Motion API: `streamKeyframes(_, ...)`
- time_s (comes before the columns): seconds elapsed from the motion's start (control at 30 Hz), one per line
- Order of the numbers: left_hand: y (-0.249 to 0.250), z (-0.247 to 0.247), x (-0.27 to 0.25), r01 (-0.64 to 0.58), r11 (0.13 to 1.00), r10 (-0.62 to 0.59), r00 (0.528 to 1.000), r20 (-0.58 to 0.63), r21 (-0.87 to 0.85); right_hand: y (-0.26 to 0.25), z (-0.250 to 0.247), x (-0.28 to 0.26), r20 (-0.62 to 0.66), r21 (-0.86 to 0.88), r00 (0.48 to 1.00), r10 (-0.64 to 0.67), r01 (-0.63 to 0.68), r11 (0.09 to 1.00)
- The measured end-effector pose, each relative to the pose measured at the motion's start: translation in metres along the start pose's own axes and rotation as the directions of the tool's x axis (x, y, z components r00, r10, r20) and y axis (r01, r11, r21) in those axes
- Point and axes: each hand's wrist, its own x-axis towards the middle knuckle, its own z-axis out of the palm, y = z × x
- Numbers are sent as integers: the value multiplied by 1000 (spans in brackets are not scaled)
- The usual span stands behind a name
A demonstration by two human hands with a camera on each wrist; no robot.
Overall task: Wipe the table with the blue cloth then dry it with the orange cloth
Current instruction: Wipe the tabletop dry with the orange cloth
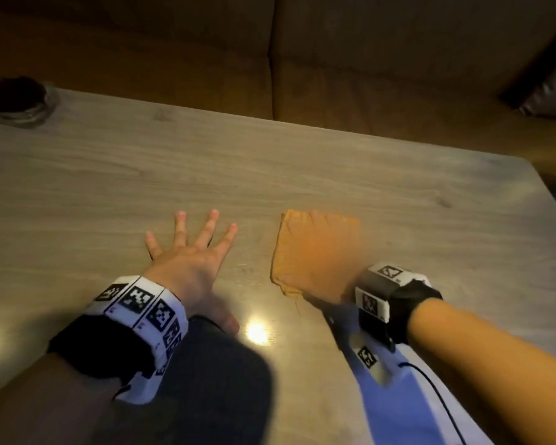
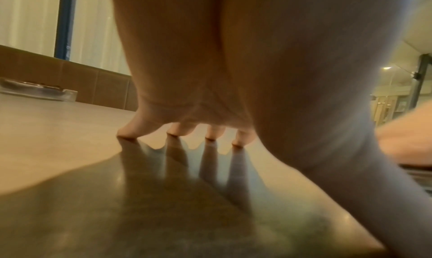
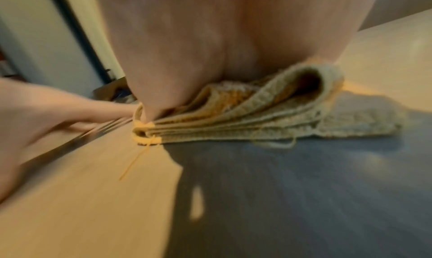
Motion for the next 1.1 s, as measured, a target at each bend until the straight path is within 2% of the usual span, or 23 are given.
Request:
streamKeyframes(0.07,2,-1,1,3,1000,-3,1000,5,19,-3,-10,34,-28,59,994,105,-103,993)
streamKeyframes(0.13,1,-1,1,8,999,-7,1000,-5,40,-9,-10,42,-83,49,989,125,-122,991)
streamKeyframes(0.2,0,2,2,-11,1000,11,1000,-15,28,-8,-4,26,-116,-16,993,-3,1,1000)
streamKeyframes(0.27,-5,-2,4,-43,999,43,999,-33,-6,5,-9,25,-17,-71,995,-103,102,992)
streamKeyframes(0.3,-6,-7,6,-56,998,56,998,-35,-18,13,-16,39,17,-84,993,-113,114,990)
streamKeyframes(0.33,-6,-14,9,-62,998,61,997,-44,-22,18,-26,58,29,-67,996,-85,87,994)
streamKeyframes(0.43,-6,-41,36,-66,998,68,989,-132,19,16,-47,122,-27,62,990,139,-137,989)
streamKeyframes(0.47,-6,-53,49,-65,998,68,985,-160,22,12,-48,133,-53,53,985,164,-161,985)
streamKeyframes(0.5,-7,-65,61,-61,998,62,981,-182,15,10,-47,135,-61,22,989,138,-137,990)
streamKeyframes(0.6,-7,-100,95,-48,999,51,969,-243,16,18,-48,122,22,-62,998,-61,62,996)
streamKeyframes(0.67,-4,-119,117,-52,999,54,971,-232,16,28,-60,140,37,-83,993,-111,114,990)
streamKeyframes(0.83,22,-136,147,-38,998,44,990,-136,47,41,-88,229,-61,10,998,-26,26,1000)
streamKeyframes(0.9,27,-136,151,-28,998,34,994,-104,54,64,-96,248,0,28,999,38,-38,999)
streamKeyframes(0.97,26,-136,153,-18,999,22,996,-87,51,92,-99,253,26,72,987,156,-158,985)
streamKeyframes(1.03,25,-135,153,-17,999,20,996,-89,36,105,-95,245,-3,100,966,258,-256,961)
streamKeyframes(1.1,25,-134,153,-23,999,26,996,-89,28,99,-85,221,-79,73,959,271,-265,961)
